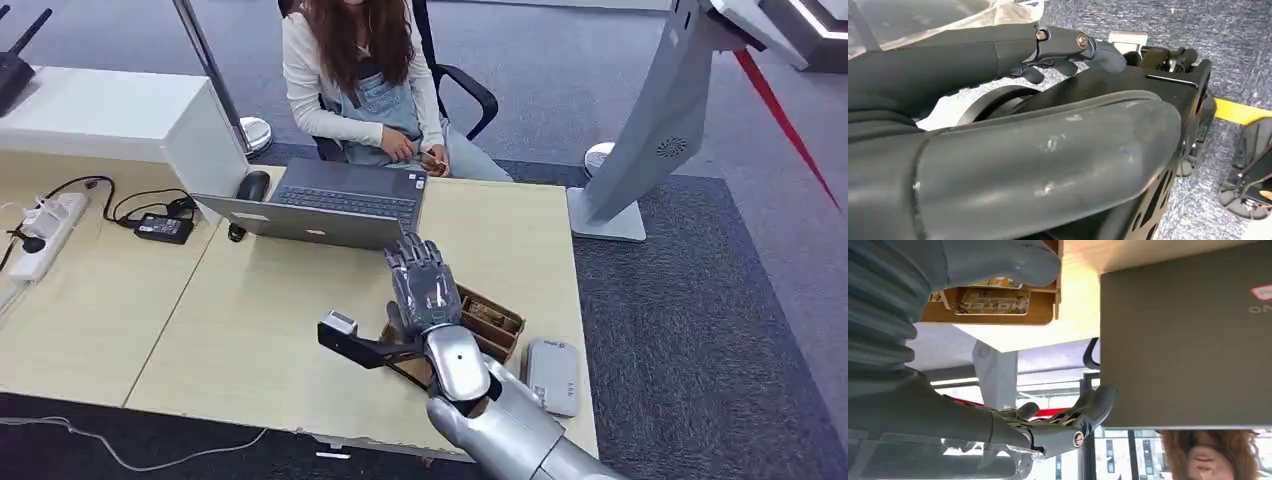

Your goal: Pass the card to the sensor for recognition and then transmit it.

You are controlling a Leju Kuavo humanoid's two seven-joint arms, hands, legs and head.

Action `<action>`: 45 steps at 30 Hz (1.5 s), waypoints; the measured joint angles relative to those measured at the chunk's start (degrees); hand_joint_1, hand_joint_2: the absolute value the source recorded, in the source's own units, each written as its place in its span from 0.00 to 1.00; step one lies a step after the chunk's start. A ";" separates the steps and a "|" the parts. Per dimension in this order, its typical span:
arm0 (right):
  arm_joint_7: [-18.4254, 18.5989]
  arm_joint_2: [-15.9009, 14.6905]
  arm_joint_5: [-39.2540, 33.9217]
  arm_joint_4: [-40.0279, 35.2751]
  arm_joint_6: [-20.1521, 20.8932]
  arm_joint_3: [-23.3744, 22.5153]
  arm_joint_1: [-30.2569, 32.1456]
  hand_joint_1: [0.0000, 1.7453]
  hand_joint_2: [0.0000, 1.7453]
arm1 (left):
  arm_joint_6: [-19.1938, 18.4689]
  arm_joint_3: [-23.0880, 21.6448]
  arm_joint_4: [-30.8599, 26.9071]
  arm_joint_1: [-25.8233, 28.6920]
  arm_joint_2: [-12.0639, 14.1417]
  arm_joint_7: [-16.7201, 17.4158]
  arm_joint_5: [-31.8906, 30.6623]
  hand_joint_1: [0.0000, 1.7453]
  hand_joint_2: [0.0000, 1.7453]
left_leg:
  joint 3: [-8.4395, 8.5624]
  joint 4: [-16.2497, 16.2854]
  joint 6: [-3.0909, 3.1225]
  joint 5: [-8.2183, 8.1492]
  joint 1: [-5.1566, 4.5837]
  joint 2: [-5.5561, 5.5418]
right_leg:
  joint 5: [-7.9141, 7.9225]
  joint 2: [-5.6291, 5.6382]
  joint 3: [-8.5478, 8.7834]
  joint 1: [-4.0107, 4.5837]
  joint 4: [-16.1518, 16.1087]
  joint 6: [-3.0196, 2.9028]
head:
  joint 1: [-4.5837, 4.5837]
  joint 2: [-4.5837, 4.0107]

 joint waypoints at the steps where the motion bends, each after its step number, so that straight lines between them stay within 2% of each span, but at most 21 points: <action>1: 0.13 -0.02 0.02 0.00 0.11 0.00 0.00 0.26 1.00 | -0.09 0.00 0.00 -0.01 0.00 0.02 -0.04 0.00 0.00 | 0.00 0.00 0.00 0.00 0.00 0.01 | 0.00 0.00 0.00 0.00 0.00 0.00 | 0.00 0.00; 13: 1.40 -0.61 0.87 0.00 1.79 -0.53 0.01 0.26 1.00 | -0.57 0.00 0.00 -0.23 0.02 1.03 -2.69 0.00 0.00 | 0.00 0.00 0.00 0.00 0.00 0.00 | 0.00 0.00 0.00 0.00 0.00 0.00 | -0.02 0.00; 38: 3.39 -1.20 1.14 0.02 2.36 -1.53 -0.06 0.25 1.00 | -1.73 -0.02 0.00 -0.53 0.02 1.88 -6.01 0.00 0.00 | 0.00 0.01 0.00 0.00 0.00 0.01 | 0.01 0.00 0.00 0.00 0.00 0.00 | 0.00 0.00; 45: 4.00 -1.68 1.33 0.04 2.97 -2.23 -0.06 0.33 1.00 | -2.38 -0.02 0.00 -0.59 0.02 2.34 -6.73 0.00 0.00 | 0.00 0.01 0.00 0.00 0.00 0.00 | 0.01 0.00 0.00 0.00 0.00 0.00 | 0.00 0.00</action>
